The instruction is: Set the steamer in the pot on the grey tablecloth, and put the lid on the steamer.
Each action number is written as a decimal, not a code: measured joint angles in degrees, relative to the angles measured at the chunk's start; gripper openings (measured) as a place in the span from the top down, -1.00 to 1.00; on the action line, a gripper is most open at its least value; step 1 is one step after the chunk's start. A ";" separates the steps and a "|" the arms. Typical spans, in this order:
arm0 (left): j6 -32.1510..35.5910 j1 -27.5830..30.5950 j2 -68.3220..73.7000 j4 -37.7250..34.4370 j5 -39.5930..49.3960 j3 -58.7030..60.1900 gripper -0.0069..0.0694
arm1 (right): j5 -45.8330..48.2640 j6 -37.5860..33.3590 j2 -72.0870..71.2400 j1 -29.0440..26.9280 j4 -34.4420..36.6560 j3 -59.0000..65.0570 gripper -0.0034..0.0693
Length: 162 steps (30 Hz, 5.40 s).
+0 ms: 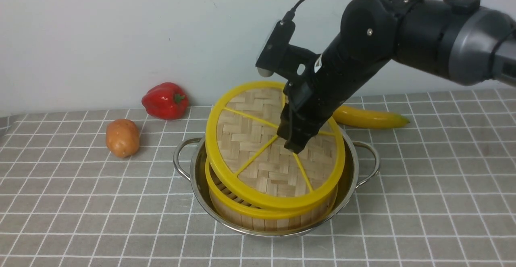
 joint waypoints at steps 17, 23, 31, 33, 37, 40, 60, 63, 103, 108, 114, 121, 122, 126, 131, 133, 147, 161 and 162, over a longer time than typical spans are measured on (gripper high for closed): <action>0.00 0.00 0.00 0.00 0.00 0.00 0.18 | -1.73 -0.77 3.29 0.00 1.86 0.00 0.51; 0.00 0.00 0.00 0.00 0.00 0.00 0.18 | -2.37 -2.73 3.42 0.00 2.17 0.00 0.51; 0.00 0.00 0.00 0.00 0.00 0.00 0.18 | -2.42 -5.47 3.42 0.00 2.54 0.00 0.51; 0.00 0.00 0.00 0.00 0.00 0.00 0.18 | -2.42 -5.89 3.42 0.00 2.61 0.00 0.51; 0.00 0.00 0.00 0.00 0.00 0.00 0.18 | -2.36 -6.77 3.42 0.00 2.79 0.00 0.51; 0.00 0.00 0.00 0.00 0.00 0.00 0.18 | -2.31 -7.62 3.42 0.00 2.83 0.00 0.51; 0.00 0.00 0.00 0.00 0.00 0.00 0.18 | -0.80 -8.69 3.26 0.00 3.24 -3.26 0.51; 0.00 0.00 0.00 0.00 0.00 0.00 0.18 | -0.80 -8.64 3.26 0.00 3.26 -3.26 0.51; 0.05 0.00 0.00 0.00 0.00 0.00 0.18 | -4.17 -10.57 6.58 0.00 5.52 -3.31 0.51; 0.05 0.00 0.00 0.00 0.00 0.00 0.18 | -4.47 -10.57 7.09 0.00 5.86 -3.35 0.51; 0.05 0.00 0.00 0.00 0.00 0.00 0.18 | -6.18 -10.51 7.26 0.00 6.07 -3.43 0.27; 0.05 0.00 0.00 0.00 0.00 0.00 0.18 | -7.73 -10.51 6.38 0.00 5.84 -3.43 -0.30; 0.05 0.00 0.00 0.00 0.00 0.00 0.18 | -7.88 -10.44 5.56 0.00 5.78 -3.43 -0.31; 0.05 0.00 0.00 0.00 0.00 0.00 0.18 | -8.03 -7.89 0.31 0.00 5.57 -4.79 -0.24; 0.05 0.00 0.00 0.00 0.00 0.00 0.18 | -8.69 1.80 -9.51 0.00 4.37 -5.72 0.43; 0.05 0.00 0.00 0.00 0.00 0.00 0.18 | -8.74 3.36 -11.26 0.00 3.83 -5.72 0.63; 0.05 0.00 0.00 0.00 0.00 0.00 0.18 | -8.23 15.23 -17.71 0.00 9.68 -5.82 0.93; 0.05 0.00 0.00 0.00 0.00 0.00 0.18 | -5.84 26.38 -42.04 -7.76 0.19 27.97 0.87; 0.05 0.00 0.00 0.00 0.00 0.00 0.18 | -8.56 26.83 -46.37 -9.15 0.18 32.56 0.86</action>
